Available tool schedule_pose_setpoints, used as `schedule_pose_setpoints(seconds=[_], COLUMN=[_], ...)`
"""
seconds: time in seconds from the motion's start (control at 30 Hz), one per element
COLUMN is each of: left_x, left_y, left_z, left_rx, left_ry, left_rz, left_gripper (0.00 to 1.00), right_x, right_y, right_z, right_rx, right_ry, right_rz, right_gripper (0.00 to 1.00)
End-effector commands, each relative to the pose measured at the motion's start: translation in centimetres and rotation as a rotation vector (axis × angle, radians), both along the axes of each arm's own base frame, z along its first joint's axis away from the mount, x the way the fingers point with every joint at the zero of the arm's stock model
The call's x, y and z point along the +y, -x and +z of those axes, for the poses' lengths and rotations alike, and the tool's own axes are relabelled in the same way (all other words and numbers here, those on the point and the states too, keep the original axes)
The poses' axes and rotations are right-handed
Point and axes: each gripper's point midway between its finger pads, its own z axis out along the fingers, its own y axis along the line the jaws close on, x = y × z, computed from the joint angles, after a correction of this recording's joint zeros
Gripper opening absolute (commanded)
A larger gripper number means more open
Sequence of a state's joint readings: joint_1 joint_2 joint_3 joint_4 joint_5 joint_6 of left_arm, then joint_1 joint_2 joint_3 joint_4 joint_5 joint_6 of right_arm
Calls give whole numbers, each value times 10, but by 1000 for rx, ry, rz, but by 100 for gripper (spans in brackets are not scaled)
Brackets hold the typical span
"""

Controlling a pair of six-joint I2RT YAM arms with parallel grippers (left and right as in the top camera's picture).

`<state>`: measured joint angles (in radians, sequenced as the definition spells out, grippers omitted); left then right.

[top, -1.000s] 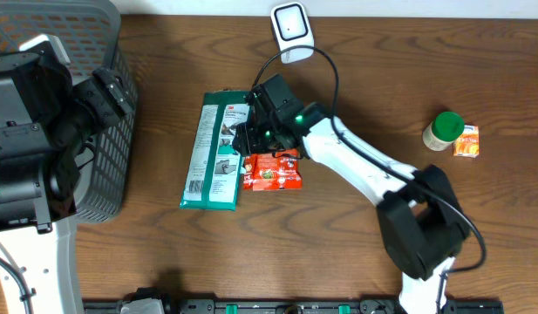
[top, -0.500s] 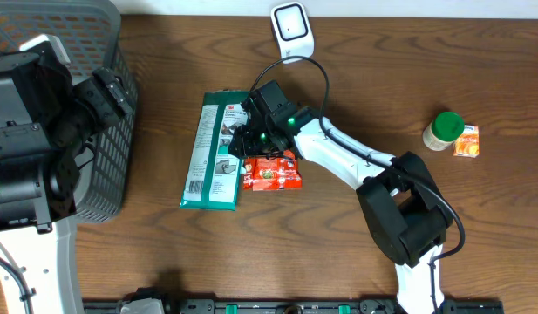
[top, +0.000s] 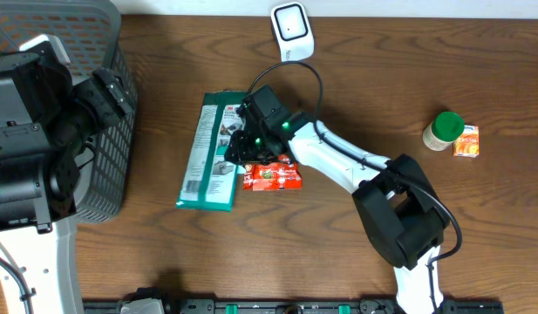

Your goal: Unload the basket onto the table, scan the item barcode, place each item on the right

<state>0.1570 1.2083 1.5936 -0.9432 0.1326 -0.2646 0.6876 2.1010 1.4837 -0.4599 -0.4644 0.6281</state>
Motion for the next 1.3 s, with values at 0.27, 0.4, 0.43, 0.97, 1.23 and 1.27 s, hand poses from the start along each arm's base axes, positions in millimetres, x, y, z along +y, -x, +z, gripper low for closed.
schedule_pose_setpoints(seconds=[0.27, 0.4, 0.43, 0.97, 1.23, 1.27], left_x=[0, 0, 0, 0, 0, 0], left_y=[0, 0, 0, 0, 0, 0], left_z=[0, 0, 0, 0, 0, 0], left_rx=[2, 2, 2, 2, 2, 2], left_ry=[-3, -3, -3, -3, -3, -3], left_rz=[-6, -6, -6, -7, -6, -6], left_gripper=[85, 85, 85, 85, 85, 85], right_x=[2, 1, 1, -31, -47, -51], right_y=[9, 8, 7, -30, -17, -18], right_z=[-11, -11, -10, 22, -18, -21], right_rx=[38, 33, 22, -70, -71, -80], right_ry=[13, 14, 11, 95, 257, 280], right_rz=[-5, -1, 12, 15, 4, -4], right_gripper=[1, 2, 6, 35, 30, 30])
